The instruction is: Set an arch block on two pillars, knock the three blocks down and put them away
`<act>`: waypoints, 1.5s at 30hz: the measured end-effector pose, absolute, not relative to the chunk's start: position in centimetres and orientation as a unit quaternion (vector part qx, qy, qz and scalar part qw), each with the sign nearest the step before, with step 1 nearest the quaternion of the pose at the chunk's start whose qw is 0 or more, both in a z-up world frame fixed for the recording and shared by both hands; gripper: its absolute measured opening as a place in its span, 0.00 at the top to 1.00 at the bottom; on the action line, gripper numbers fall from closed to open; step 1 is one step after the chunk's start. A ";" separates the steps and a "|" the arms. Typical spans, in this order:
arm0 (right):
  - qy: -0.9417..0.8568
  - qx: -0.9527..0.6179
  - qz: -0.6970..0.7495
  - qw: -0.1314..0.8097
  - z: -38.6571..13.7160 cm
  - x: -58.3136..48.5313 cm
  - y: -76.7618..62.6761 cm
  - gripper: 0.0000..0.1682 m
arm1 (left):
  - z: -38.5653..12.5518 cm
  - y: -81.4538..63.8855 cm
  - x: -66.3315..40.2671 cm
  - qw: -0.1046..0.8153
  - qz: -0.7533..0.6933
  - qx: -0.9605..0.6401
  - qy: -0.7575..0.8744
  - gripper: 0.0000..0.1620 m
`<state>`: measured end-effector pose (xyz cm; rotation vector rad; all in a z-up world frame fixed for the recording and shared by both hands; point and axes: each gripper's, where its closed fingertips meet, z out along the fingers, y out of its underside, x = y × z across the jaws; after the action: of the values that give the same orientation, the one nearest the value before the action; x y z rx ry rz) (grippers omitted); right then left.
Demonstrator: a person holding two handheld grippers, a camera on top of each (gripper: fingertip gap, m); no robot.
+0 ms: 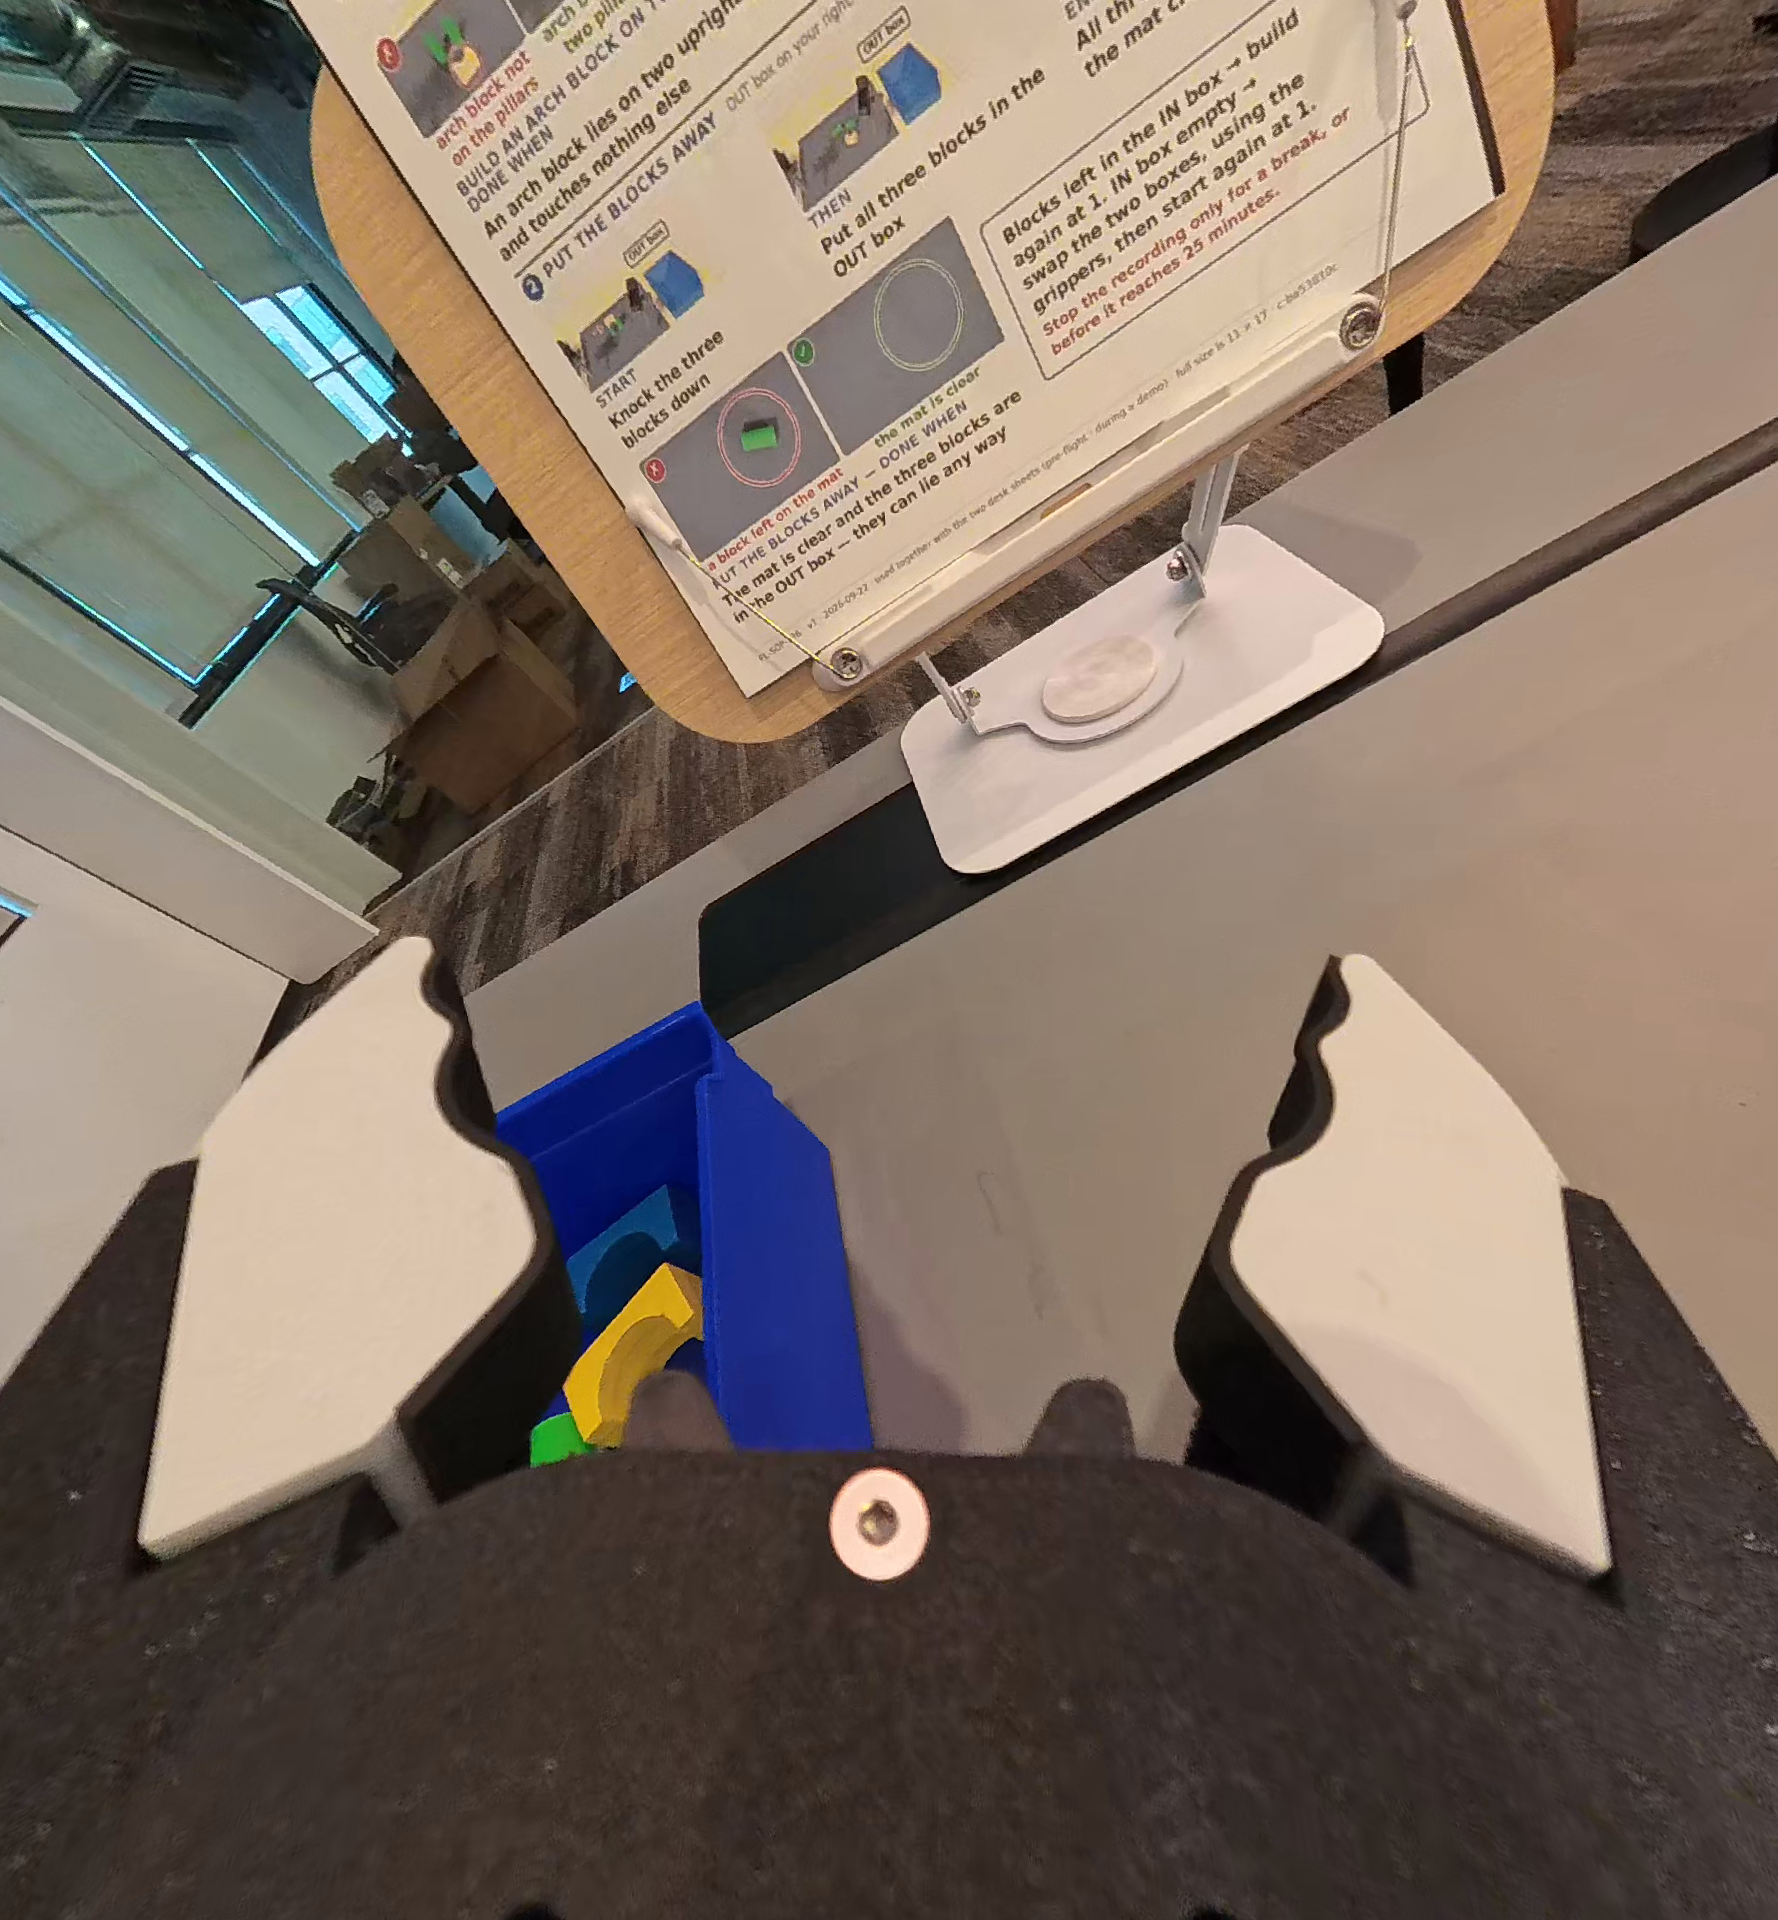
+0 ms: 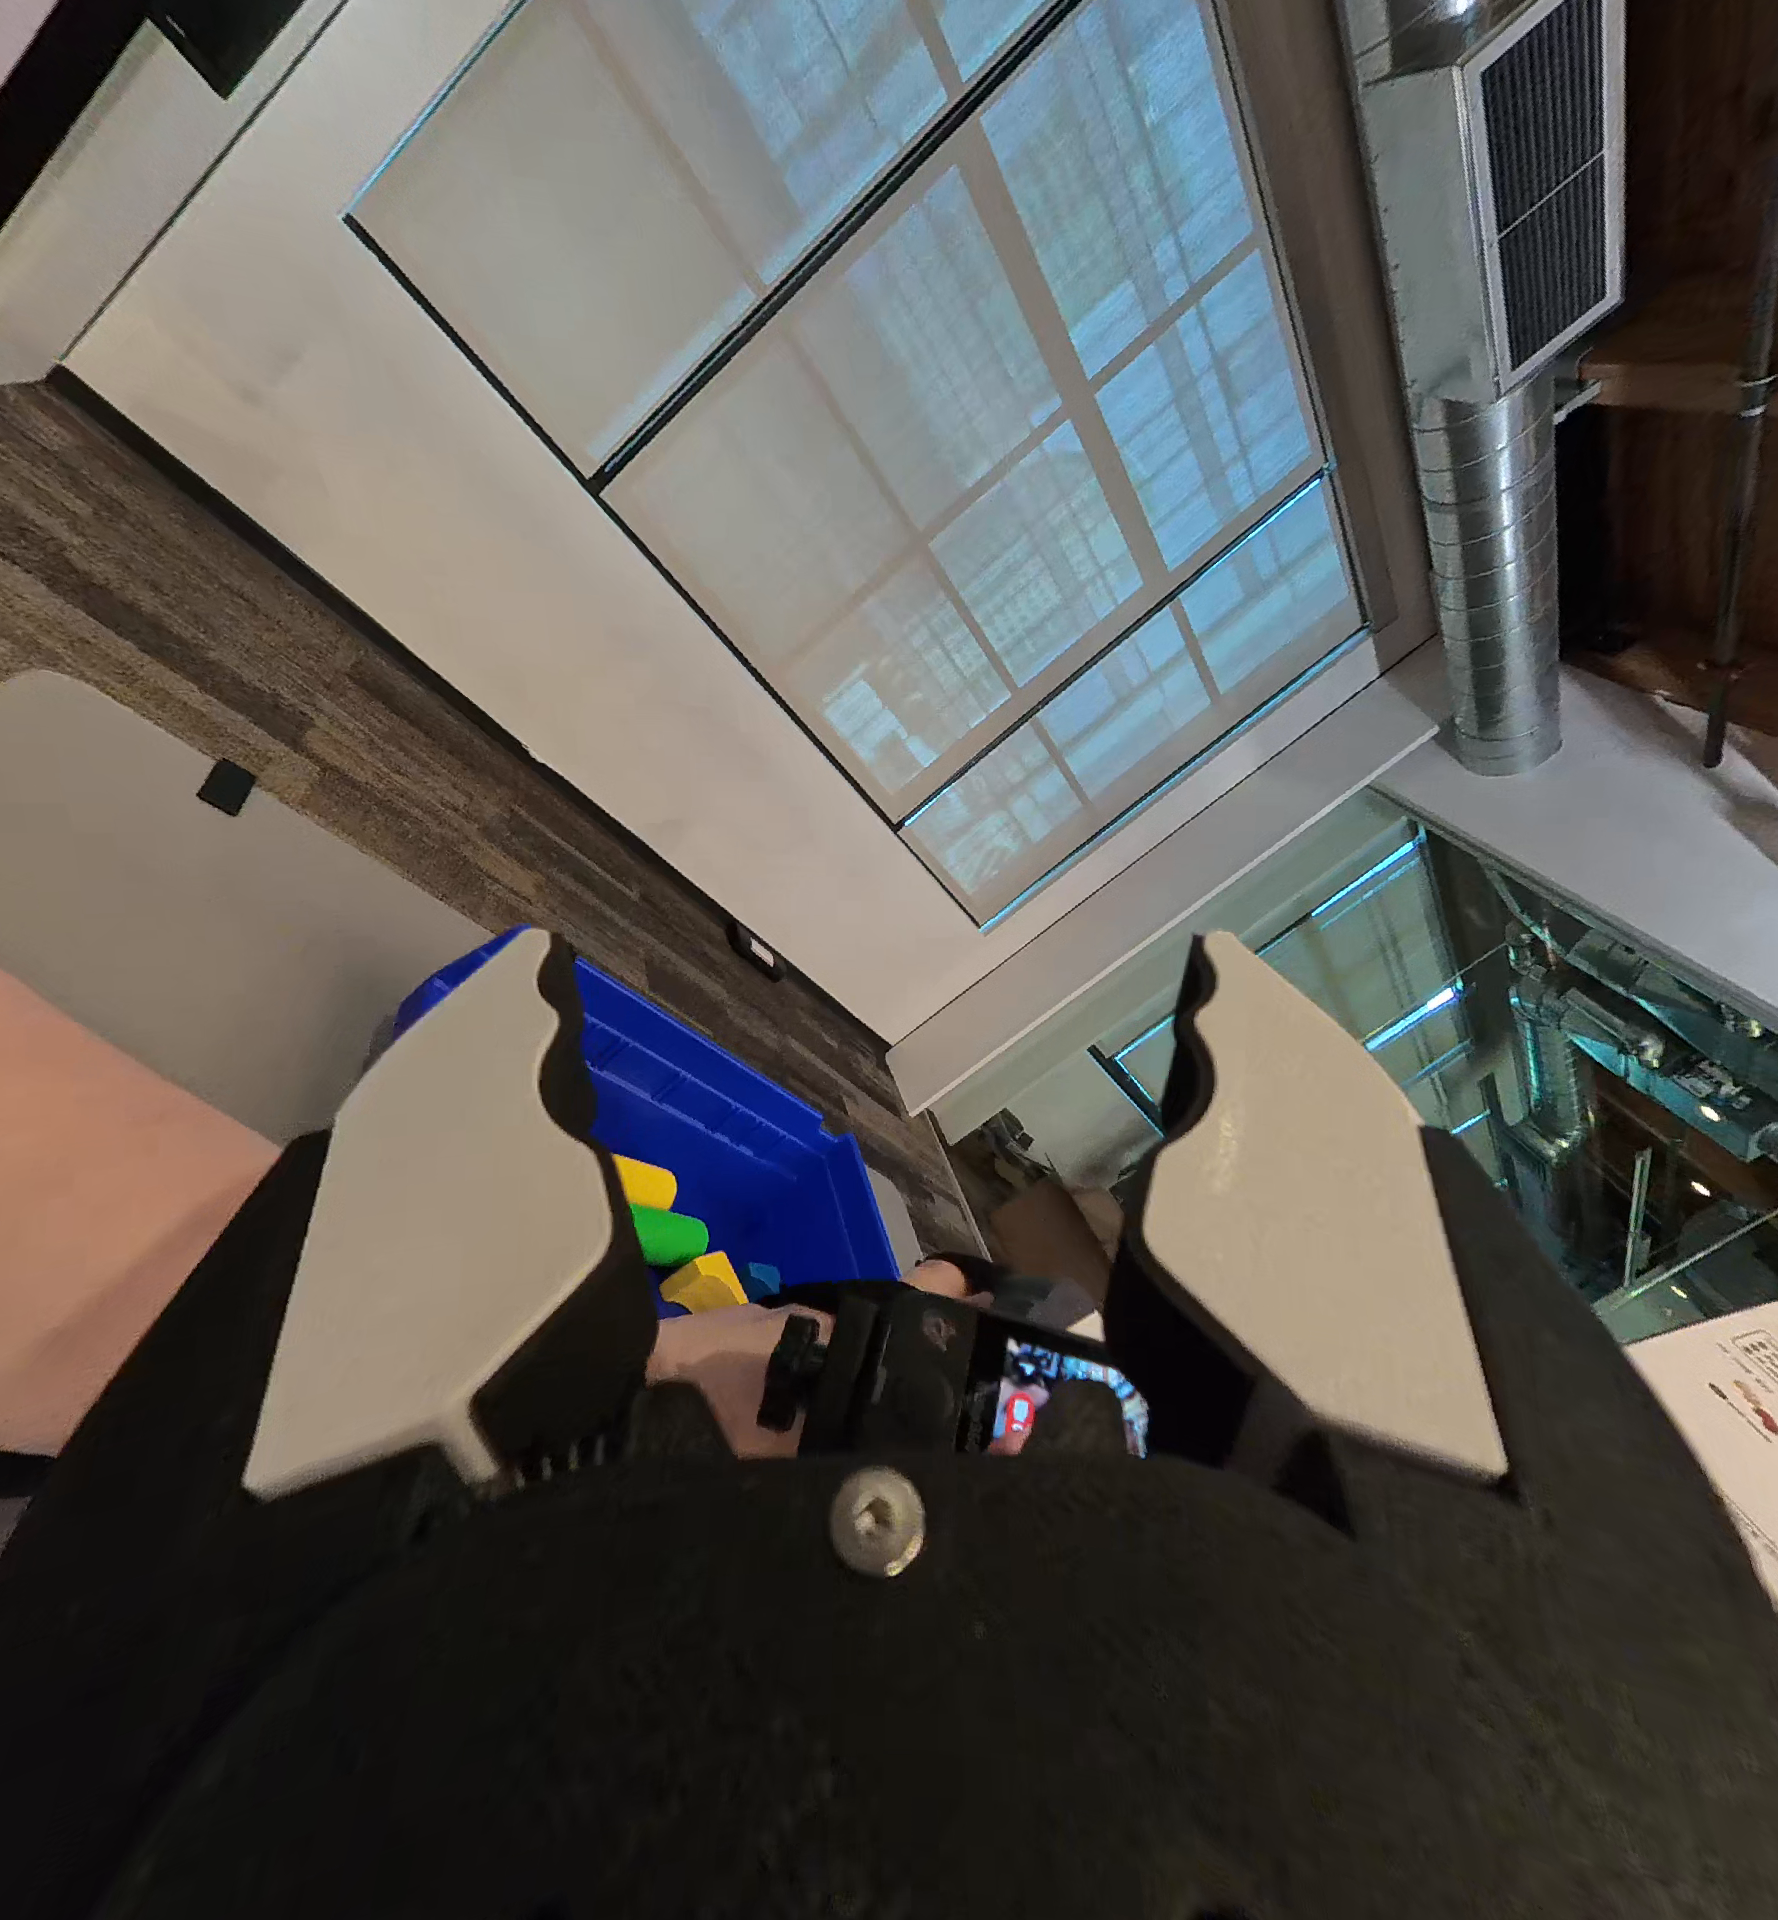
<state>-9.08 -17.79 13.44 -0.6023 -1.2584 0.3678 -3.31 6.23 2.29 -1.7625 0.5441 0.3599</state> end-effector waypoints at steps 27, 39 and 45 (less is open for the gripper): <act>-0.493 -0.313 0.120 0.803 18.1 -2.0 -14.2 0.36 | 2.9 6.2 -3.3 0.595 0.094 -0.767 0.222 0.11; -0.222 -0.763 -0.032 0.606 2.8 15.0 8.5 0.36 | 16.0 -8.2 7.5 0.789 -0.147 -0.507 0.315 0.10; -0.314 -0.783 -0.132 0.520 -3.4 8.0 9.0 0.36 | 13.5 -12.7 13.4 0.825 -0.044 -0.395 0.402 0.13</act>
<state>7.99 9.04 -3.41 -1.8784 -0.7522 -0.3159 13.35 -12.74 13.47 -0.8392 0.8537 -0.0936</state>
